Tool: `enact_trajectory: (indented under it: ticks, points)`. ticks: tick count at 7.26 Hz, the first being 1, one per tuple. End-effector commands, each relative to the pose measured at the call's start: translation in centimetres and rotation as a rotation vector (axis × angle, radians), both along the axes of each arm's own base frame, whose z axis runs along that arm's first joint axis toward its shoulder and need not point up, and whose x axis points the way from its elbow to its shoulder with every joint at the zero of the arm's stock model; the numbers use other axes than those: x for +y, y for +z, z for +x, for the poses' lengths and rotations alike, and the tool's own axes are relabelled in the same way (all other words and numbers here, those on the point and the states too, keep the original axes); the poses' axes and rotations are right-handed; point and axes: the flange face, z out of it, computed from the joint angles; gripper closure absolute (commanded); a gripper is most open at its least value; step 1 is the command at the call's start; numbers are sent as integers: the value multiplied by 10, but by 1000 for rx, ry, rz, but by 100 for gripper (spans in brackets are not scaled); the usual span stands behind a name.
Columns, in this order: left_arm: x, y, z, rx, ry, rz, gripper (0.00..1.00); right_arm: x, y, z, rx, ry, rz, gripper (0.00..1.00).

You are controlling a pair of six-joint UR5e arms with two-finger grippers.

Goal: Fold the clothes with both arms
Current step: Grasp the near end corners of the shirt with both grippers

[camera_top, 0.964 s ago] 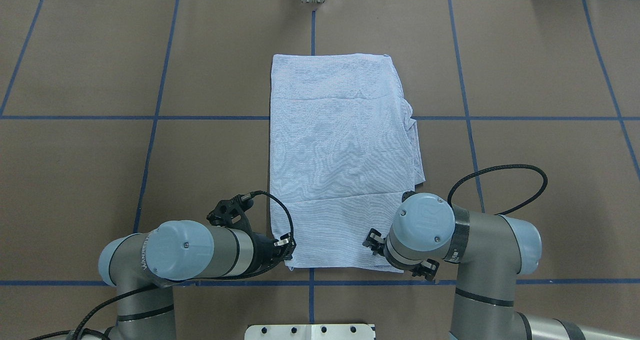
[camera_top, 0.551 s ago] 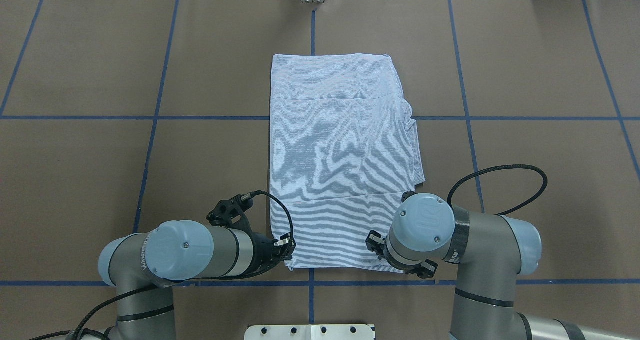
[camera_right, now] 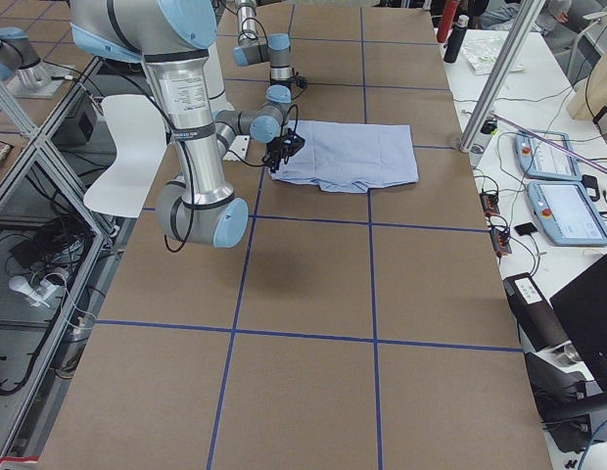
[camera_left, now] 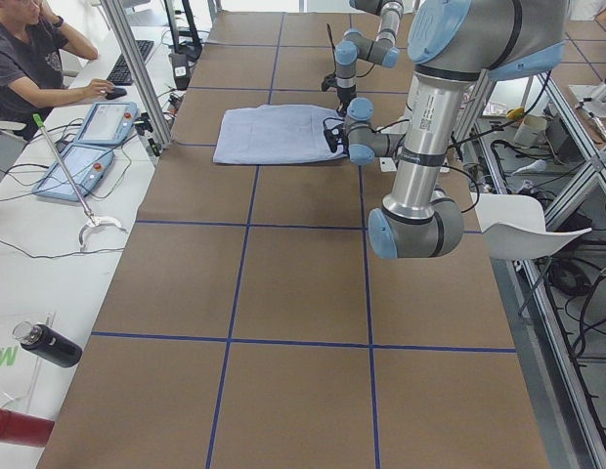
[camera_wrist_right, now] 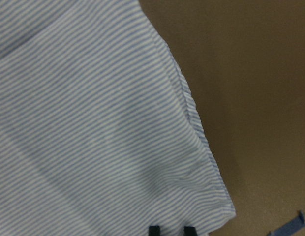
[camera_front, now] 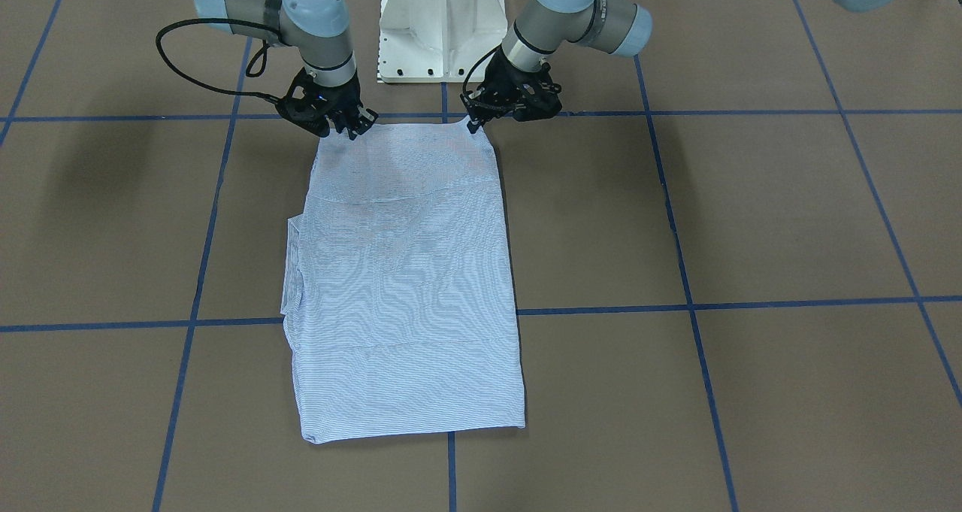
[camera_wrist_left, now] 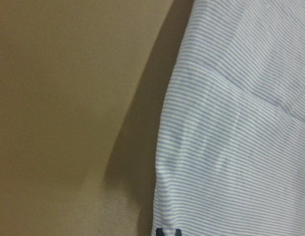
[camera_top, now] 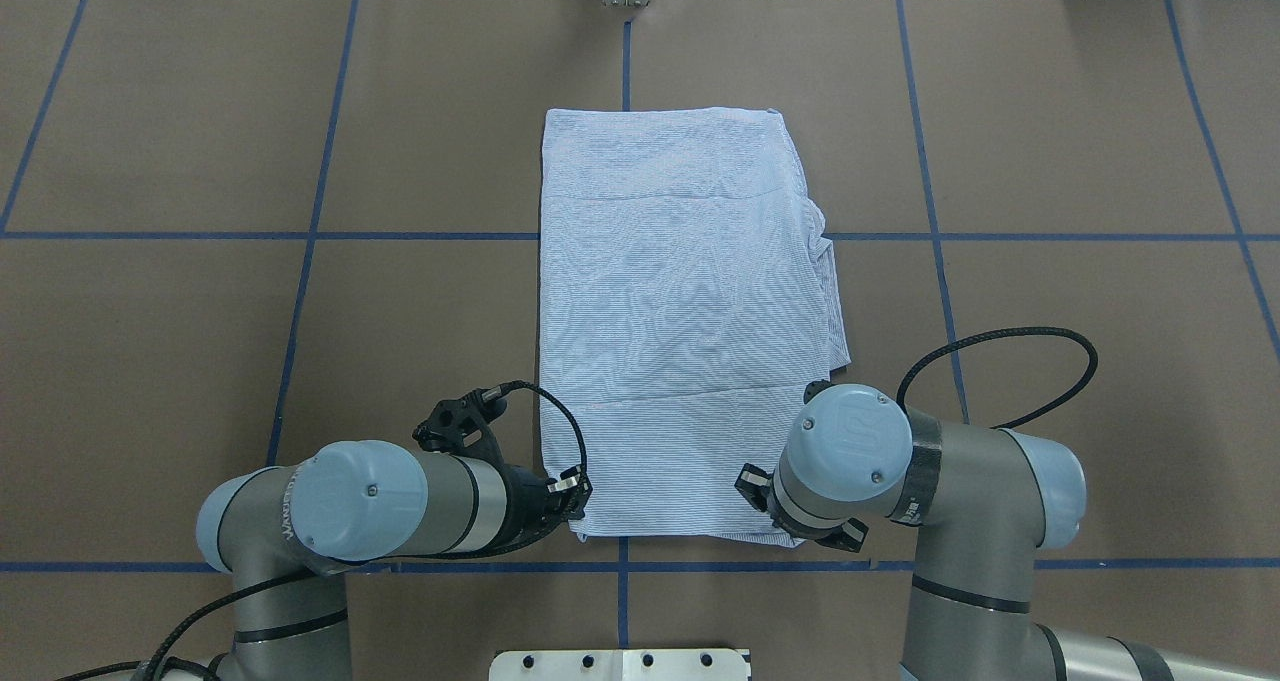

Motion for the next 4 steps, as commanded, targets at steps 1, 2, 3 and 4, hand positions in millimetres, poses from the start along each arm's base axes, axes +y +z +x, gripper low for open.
enact_trajectory:
  ticks: [1, 2, 3, 4]
  points:
    - [0, 0, 0, 1, -1, 0, 100, 1, -4, 4, -11, -6, -9, 39]
    - [0, -1, -1, 2, -1, 0, 100, 1, -2, 4, -8, -5, -8, 24]
    - [0, 0, 0, 1, 0, 1, 100, 1, -1, 4, -5, -5, -9, 10]
    - [0, -1, -1, 2, -1, 0, 100, 1, 1, 3, -2, -7, -10, 6]
